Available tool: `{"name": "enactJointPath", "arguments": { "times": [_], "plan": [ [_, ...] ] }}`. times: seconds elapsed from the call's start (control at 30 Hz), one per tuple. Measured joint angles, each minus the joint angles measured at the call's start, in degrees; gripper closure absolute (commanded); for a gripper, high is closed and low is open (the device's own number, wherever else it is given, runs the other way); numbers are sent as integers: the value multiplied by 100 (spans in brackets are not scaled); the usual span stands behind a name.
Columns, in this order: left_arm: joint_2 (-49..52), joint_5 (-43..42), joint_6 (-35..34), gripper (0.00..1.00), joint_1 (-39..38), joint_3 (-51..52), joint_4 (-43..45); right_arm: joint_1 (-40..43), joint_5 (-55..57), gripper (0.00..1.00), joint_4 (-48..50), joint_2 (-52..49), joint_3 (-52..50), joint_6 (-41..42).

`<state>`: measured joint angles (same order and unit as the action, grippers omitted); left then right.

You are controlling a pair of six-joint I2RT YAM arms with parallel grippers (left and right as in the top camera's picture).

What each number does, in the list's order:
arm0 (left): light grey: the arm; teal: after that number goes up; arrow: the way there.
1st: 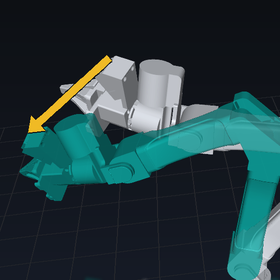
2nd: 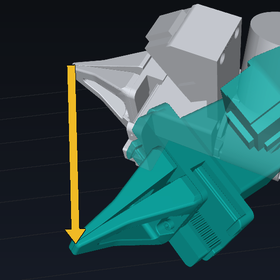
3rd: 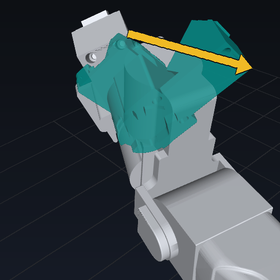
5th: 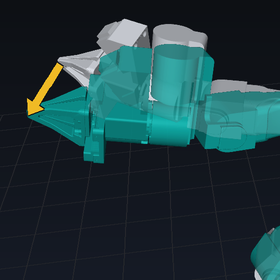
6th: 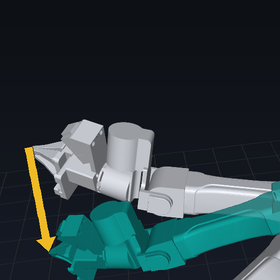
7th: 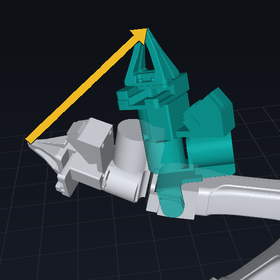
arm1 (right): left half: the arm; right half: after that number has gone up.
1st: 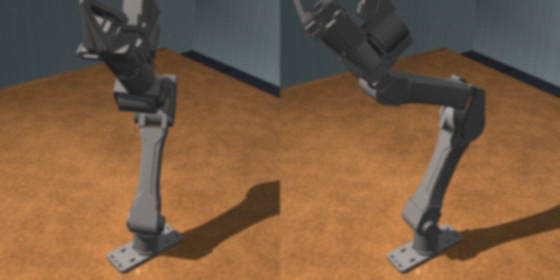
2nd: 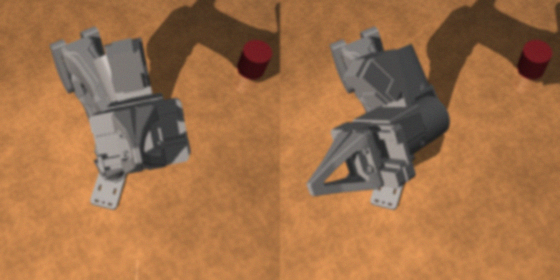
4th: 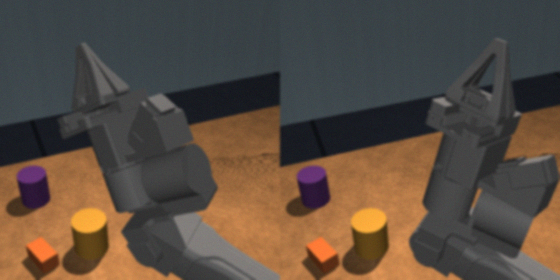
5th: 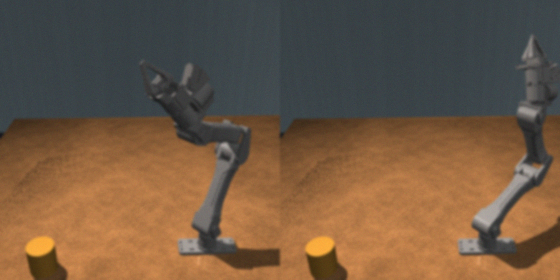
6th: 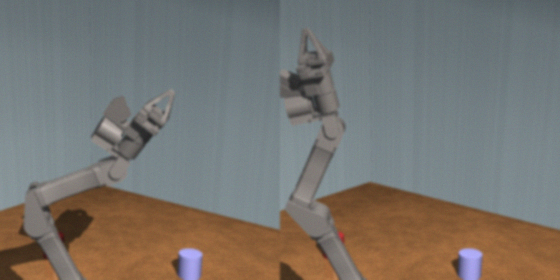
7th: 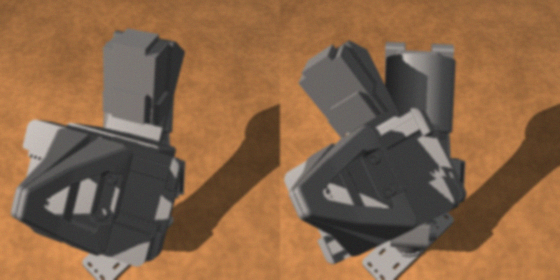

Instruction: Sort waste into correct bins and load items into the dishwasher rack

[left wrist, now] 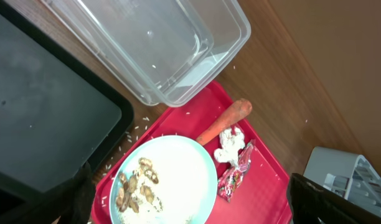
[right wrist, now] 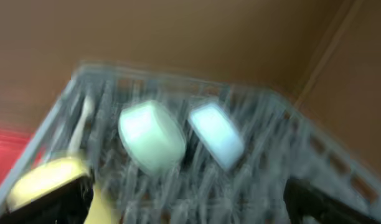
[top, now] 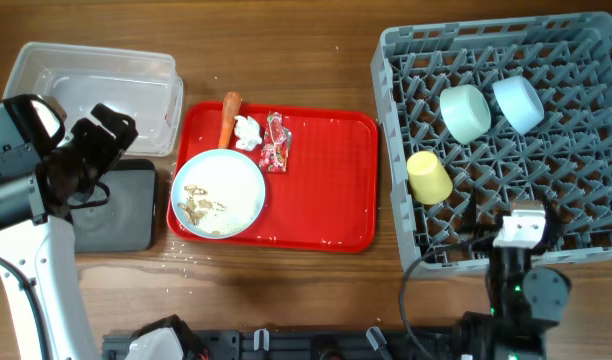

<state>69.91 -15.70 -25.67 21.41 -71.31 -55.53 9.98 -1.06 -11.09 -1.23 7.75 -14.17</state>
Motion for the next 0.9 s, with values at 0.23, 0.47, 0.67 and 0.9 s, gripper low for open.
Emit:
{"name": "enactJointPath", "arguments": {
  "times": [0.23, 0.47, 0.67, 0.9],
  "plan": [
    [0, 2, 0, 0, 0, -2, 7, 81, -39, 0, 1097, 13, -739, -31],
    [0, 2, 0, 0, 0, -2, 4, 81, -39, 0, 1099, 13, -739, -31],
    [0, 0, 0, 0, 0, -2, 4, 81, -39, 0, 1099, 13, -739, -31],
    [81, -616, -442, 0, -354, -7, 828, 81, -39, 0, 1102, 20, -739, -31]
  ]
}}
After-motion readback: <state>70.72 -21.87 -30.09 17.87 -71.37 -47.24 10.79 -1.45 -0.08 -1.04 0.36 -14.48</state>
